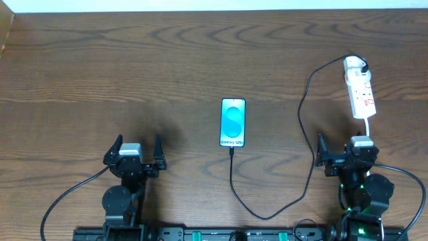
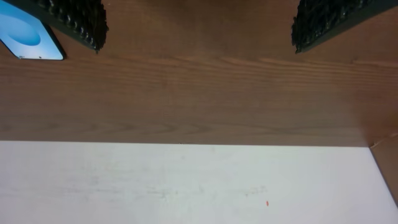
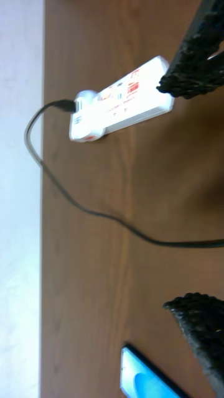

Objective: Plug charger to phone and switch on socket

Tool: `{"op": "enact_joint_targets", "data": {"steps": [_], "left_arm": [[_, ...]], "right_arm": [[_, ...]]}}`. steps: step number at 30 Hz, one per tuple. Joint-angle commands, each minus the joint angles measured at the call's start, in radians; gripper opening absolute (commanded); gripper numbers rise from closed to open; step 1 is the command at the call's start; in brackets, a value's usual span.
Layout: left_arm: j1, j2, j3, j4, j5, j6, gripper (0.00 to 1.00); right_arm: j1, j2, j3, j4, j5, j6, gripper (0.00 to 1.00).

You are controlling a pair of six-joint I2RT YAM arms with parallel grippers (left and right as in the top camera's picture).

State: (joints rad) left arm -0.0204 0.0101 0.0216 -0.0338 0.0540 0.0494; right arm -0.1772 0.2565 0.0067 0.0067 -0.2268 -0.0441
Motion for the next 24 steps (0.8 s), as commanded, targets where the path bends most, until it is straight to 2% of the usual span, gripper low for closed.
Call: {"op": "enact_joint_targets", "data": {"steps": [1, 9, 11, 13, 14, 24], "left_arm": [[0.005, -0.006, -0.018, -0.033, 0.006, -0.001, 0.94], [0.005, -0.006, -0.018, -0.033, 0.006, -0.001, 0.95], [0.005, -0.006, -0.018, -0.033, 0.006, -0.001, 0.94], [0.005, -0.006, -0.018, -0.033, 0.006, -0.001, 0.94], [0.005, -0.006, -0.018, -0.033, 0.006, -0.001, 0.95], [0.005, -0.006, -0.018, -0.033, 0.006, -0.001, 0.94]], "right_arm": [[0.009, -0.075, -0.001, -0.069, 0.056, 0.003, 0.99], [0.009, -0.237, -0.001, -0.073, 0.089, 0.013, 0.99], [0.011, -0.252, -0.001, -0.069, 0.137, 0.080, 0.99], [0.016, -0.252, -0.001, -0.085, 0.225, 0.211, 0.99], [0.016, -0.252, -0.001, -0.084, 0.235, 0.224, 0.99], [0.041, -0.252, -0.001, -0.084, 0.235, 0.185, 0.99]]}}
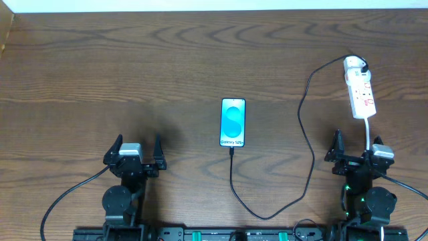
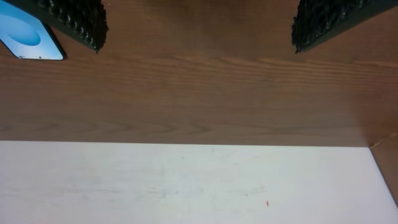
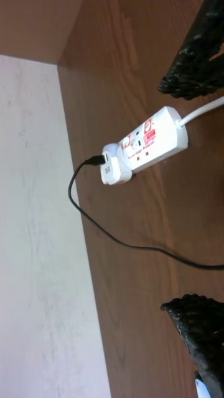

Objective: Plug charger to phone and switch on socket

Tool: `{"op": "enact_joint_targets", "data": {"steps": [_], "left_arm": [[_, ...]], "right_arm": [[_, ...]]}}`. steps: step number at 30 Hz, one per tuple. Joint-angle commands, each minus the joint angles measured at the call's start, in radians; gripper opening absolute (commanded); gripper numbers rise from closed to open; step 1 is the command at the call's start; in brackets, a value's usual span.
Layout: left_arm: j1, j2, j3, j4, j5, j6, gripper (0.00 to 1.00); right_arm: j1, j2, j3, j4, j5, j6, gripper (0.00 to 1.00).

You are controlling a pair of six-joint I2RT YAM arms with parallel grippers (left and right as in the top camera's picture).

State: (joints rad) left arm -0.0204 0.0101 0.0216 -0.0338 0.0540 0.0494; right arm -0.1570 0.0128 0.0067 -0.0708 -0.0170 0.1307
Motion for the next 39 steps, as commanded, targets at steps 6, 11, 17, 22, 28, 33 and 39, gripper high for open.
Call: {"op": "enact_joint_targets", "data": {"steps": [6, 11, 17, 22, 28, 33, 39], "left_arm": [[0.005, -0.006, -0.018, -0.033, 0.006, -0.001, 0.95], [0.005, -0.006, -0.018, -0.033, 0.006, -0.001, 0.95], [0.005, -0.006, -0.018, -0.033, 0.006, -0.001, 0.94], [0.005, -0.006, -0.018, -0.033, 0.006, -0.001, 0.94], [0.005, -0.006, -0.018, -0.033, 0.006, -0.001, 0.94], [0.005, -0.006, -0.018, -0.033, 0.006, -0.001, 0.94], [0.005, -0.006, -0.018, -0.033, 0.006, -0.001, 0.94]], "right_arm": [[0.027, -0.008, -0.001, -0.007, 0.026, 0.010, 0.99], [0.027, -0.008, -0.001, -0.005, 0.026, 0.011, 0.99], [0.027, -0.008, -0.001, -0.005, 0.026, 0.011, 0.99], [0.027, -0.008, -0.001, -0.005, 0.026, 0.011, 0.99], [0.027, -0.008, -0.001, -0.005, 0.025, 0.011, 0.99], [0.027, -0.008, -0.001, -0.005, 0.026, 0.011, 0.99], [0.063, -0.007, -0.001, -0.004, 0.026, 0.011, 0.99]]}}
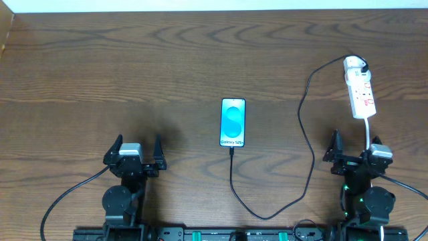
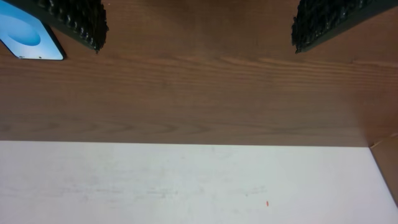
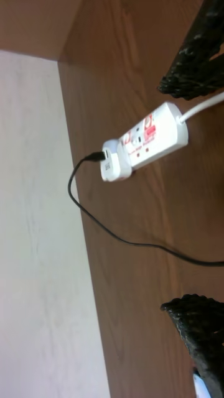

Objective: Plug charger to phone and switch on socket

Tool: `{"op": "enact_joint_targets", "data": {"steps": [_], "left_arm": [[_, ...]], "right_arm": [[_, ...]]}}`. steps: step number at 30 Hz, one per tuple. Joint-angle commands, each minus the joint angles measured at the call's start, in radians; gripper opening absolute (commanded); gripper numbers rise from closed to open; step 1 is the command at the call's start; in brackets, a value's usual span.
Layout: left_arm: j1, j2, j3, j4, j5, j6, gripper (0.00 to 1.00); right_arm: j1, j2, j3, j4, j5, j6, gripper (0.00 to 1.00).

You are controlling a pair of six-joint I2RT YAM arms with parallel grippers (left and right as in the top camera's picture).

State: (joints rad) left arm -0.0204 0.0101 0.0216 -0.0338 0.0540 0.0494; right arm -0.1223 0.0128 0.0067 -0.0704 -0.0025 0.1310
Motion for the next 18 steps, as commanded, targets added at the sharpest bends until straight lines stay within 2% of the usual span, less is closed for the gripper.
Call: {"op": "enact_joint_targets", "data": {"steps": [1, 12, 18], "left_arm": [[0.005, -0.006, -0.018, -0.033, 0.006, -0.001, 0.94], [0.005, -0.006, -0.018, -0.033, 0.006, -0.001, 0.94], [0.005, -0.006, -0.018, -0.033, 0.006, -0.001, 0.94]], "right_arm": [[0.034, -0.007, -0.001, -0.005, 0.011, 0.010, 0.99], [0.176, -0.007, -0.001, -0.005, 0.011, 0.010, 0.99], [0.182, -0.007, -0.001, -0.005, 0.011, 0.010, 0.99]]}}
